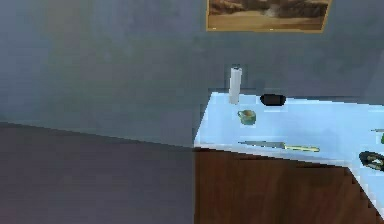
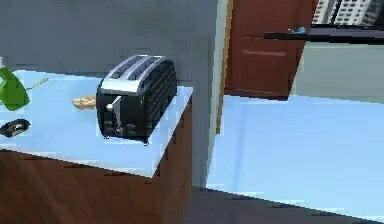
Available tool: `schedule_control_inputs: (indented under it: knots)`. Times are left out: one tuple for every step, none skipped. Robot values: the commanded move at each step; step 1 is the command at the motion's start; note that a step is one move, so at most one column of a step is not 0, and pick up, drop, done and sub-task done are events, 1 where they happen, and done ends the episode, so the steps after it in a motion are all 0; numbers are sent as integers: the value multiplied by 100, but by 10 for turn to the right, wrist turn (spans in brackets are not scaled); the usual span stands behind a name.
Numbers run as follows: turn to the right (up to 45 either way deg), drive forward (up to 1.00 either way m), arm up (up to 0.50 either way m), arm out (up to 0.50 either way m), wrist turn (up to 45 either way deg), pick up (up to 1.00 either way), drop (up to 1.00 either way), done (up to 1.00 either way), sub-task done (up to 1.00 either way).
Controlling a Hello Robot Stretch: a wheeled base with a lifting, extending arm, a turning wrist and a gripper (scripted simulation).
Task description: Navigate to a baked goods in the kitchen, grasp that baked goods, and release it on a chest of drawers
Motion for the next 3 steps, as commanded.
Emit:
schedule_control_inputs:
  knots:
    - [180,0,0,0,0,0,0,0,0]
    - [0,50,0,0,0,0,0,0,0]
    - [-300,0,0,0,0,0,0,0,0]
